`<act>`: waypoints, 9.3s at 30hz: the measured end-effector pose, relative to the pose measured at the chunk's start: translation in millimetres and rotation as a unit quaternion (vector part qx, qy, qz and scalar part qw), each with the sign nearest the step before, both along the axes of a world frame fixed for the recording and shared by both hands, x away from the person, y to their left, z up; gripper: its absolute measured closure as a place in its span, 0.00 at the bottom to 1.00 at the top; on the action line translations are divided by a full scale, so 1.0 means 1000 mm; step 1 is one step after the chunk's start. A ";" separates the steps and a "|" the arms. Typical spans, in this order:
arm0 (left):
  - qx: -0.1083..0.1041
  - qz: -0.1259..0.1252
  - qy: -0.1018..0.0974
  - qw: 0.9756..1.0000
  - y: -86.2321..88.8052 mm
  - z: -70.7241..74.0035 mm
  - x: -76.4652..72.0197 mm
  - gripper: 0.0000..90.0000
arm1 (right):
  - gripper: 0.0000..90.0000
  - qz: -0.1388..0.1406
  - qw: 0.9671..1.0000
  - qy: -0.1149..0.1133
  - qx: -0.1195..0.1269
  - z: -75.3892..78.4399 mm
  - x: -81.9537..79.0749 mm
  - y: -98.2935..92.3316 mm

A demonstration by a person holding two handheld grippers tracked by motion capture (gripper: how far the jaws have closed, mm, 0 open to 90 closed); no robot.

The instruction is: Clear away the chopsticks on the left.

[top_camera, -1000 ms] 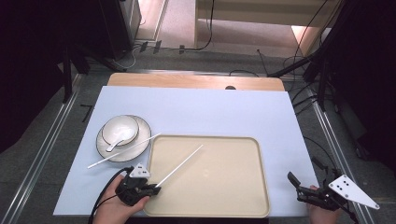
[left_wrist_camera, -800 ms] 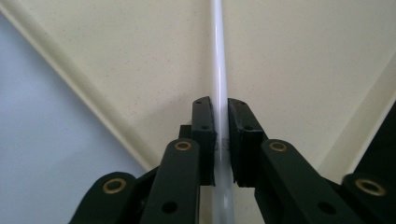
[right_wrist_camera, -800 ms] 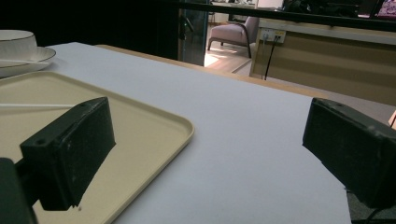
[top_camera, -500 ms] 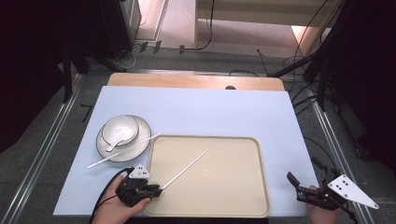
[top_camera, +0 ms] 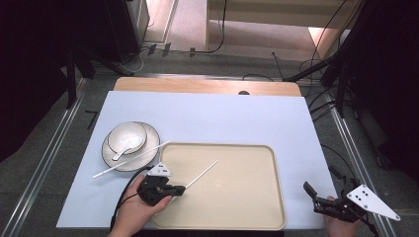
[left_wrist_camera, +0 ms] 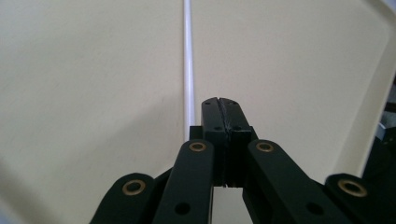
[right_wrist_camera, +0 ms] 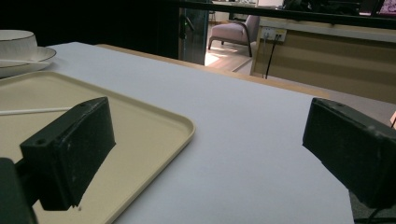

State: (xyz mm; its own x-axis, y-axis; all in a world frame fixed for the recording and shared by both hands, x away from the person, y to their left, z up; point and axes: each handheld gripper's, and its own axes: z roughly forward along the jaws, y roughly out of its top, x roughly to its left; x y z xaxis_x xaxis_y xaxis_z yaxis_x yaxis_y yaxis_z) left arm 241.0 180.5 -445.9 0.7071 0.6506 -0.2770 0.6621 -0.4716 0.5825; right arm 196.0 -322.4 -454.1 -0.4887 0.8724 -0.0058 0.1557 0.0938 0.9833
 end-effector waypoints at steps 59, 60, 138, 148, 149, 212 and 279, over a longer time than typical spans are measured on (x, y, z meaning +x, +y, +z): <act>-0.024 0.128 -0.018 0.991 0.044 -0.012 0.026 0.90 | 0.03 0.003 1.000 0.004 -0.004 -0.001 0.001 0.000; -0.026 0.125 -0.019 0.992 0.044 -0.011 0.026 0.88 | 0.03 0.003 1.000 0.002 -0.005 -0.001 0.001 0.000; 0.163 0.119 -0.100 0.974 0.190 0.022 -0.002 0.69 | 0.03 0.003 1.000 0.002 -0.005 -0.001 0.002 0.000; 0.136 0.077 -0.068 0.985 0.188 0.020 -0.002 0.88 | 0.03 0.003 1.000 0.003 -0.005 -0.001 0.002 0.000; 0.132 0.069 -0.065 0.987 0.186 0.020 -0.003 0.91 | 0.03 0.003 1.000 0.003 -0.005 -0.001 0.002 0.000; 0.021 -0.002 0.016 1.000 0.028 0.006 -0.021 0.94 | 0.03 0.003 1.000 0.003 -0.003 -0.001 0.002 -0.001; -0.012 -0.062 0.035 0.997 -0.003 0.001 -0.023 1.00 | 0.03 0.000 1.000 -0.002 -0.001 -0.001 0.002 -0.003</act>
State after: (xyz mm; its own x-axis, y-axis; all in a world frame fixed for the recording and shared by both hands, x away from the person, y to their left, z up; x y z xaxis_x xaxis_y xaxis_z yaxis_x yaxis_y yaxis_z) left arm 217.7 177.1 -445.0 0.7599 0.5526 -0.3422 0.6389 -0.5384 0.5494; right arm 197.7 -325.6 -454.6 -0.4882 0.8727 -0.0094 0.1523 0.0958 0.9837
